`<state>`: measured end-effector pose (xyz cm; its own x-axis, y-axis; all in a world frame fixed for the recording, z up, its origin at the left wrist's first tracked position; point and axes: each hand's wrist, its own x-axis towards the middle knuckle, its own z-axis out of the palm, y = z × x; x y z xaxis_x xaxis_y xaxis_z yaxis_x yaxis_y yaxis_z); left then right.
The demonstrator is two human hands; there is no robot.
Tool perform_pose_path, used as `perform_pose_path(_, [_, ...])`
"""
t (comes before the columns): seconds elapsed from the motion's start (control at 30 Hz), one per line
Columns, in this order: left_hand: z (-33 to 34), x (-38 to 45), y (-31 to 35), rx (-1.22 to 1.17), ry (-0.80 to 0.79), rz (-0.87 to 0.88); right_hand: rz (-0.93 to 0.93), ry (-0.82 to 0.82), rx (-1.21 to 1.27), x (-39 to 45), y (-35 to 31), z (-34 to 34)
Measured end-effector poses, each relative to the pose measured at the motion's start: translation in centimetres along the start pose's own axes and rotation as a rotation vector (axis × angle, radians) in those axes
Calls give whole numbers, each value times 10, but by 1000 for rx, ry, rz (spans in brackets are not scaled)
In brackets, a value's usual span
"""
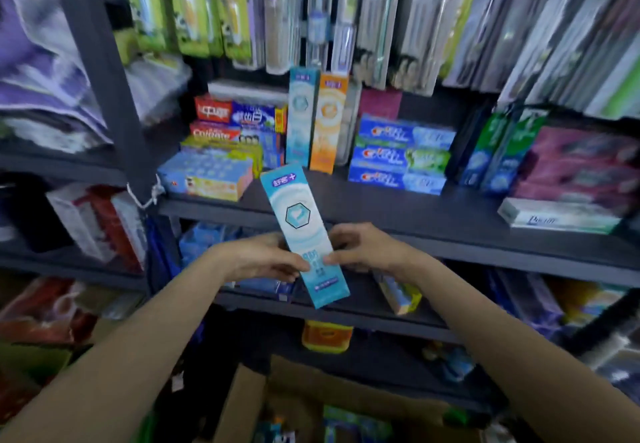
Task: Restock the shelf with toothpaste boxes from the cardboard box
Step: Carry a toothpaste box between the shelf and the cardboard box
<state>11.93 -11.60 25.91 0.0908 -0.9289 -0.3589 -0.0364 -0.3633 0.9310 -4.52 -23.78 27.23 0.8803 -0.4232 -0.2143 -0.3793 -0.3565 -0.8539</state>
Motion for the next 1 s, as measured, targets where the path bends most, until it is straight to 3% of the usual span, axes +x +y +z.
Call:
perform_pose_path(0.07, [-10, 1, 29, 9, 58, 72, -85, 139, 63, 15, -27, -11])
perform_pose_path(0.2, [-28, 21, 68, -88, 347, 277, -171, 387, 58, 54, -53, -29])
perform_pose_path(0.37, [-50, 71, 80, 15, 655, 372, -99, 504, 75, 116, -59, -44])
perform_pose_path(0.57, [-68, 107, 83, 155, 689, 347, -62, 568, 69, 184, -52, -48])
perform_pose_path(0.73, [-74, 123, 85, 111, 712, 359, -40, 658, -184, 208, -55, -55])
perform_pose_path(1.0, [-80, 140, 87, 92, 721, 355, -59, 709, -329, 214, -57, -61])
